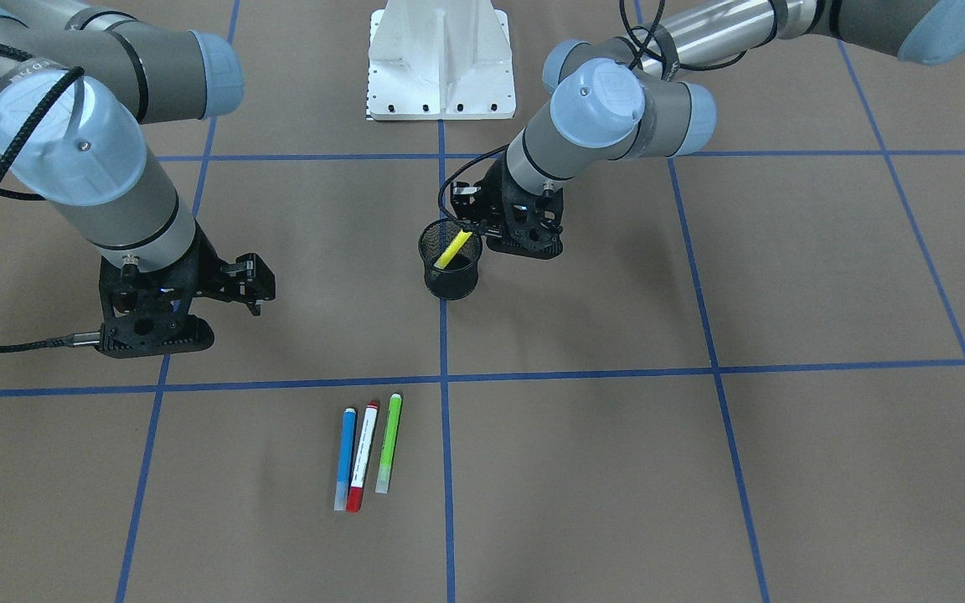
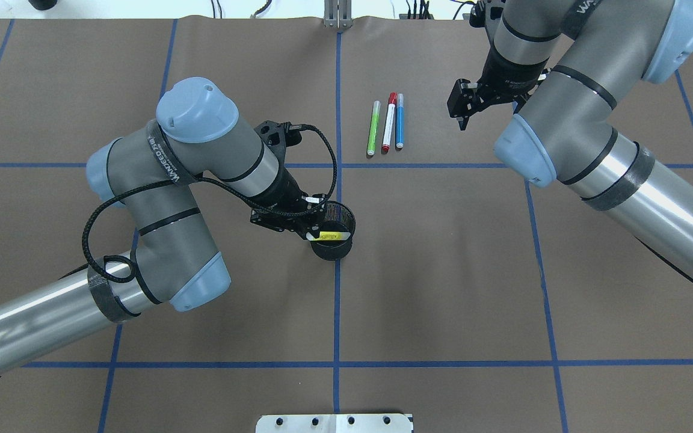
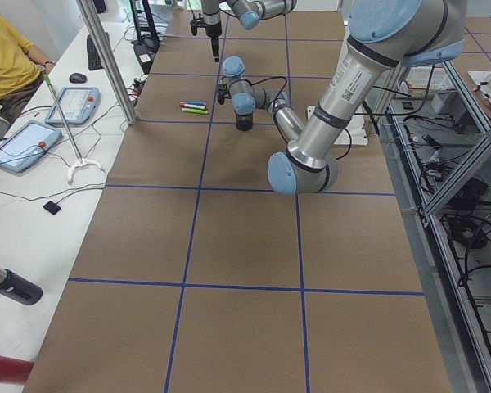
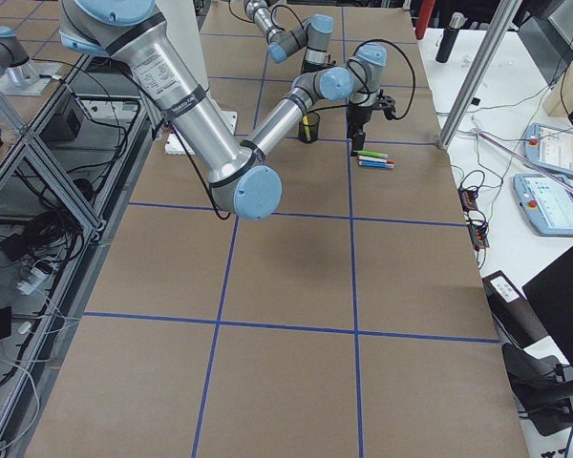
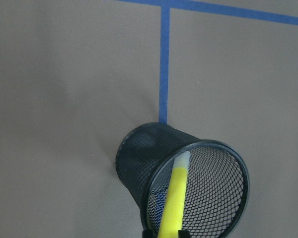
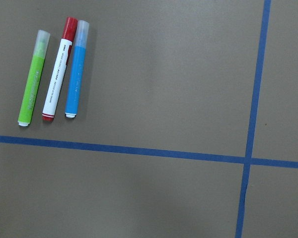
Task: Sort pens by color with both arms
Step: 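Lower the left gripper into the cup and grasp the yellow highlighter, then lift the yellow highlighter out of the cup with the left gripper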
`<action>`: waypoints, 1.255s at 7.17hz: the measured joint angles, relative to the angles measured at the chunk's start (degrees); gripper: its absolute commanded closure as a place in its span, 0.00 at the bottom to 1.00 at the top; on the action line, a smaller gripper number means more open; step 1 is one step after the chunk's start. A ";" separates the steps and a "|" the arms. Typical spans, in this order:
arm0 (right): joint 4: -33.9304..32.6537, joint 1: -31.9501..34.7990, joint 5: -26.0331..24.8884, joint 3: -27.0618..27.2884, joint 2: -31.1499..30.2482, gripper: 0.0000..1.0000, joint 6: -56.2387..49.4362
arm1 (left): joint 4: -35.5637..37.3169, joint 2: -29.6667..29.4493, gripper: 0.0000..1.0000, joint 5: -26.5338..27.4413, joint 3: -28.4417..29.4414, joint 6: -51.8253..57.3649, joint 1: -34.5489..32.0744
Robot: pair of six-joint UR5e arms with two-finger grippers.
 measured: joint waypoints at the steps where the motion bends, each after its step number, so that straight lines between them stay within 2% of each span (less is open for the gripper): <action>1: 0.04 0.00 0.00 0.01 0.03 0.00 0.00 | 0.01 0.00 1.00 -0.04 -0.68 0.00 -0.15; 4: 0.07 -0.01 -0.16 0.25 0.01 0.00 0.00 | 0.13 -0.05 1.00 -0.28 -3.80 0.00 -2.24; 7: 0.21 0.03 -0.42 0.39 -0.17 0.00 0.06 | 3.02 -0.05 1.00 -7.04 -7.95 0.03 -10.09; 9: 0.39 0.07 -0.57 0.44 -0.26 0.00 0.29 | 3.74 -0.05 1.00 -9.27 -8.88 0.22 -13.73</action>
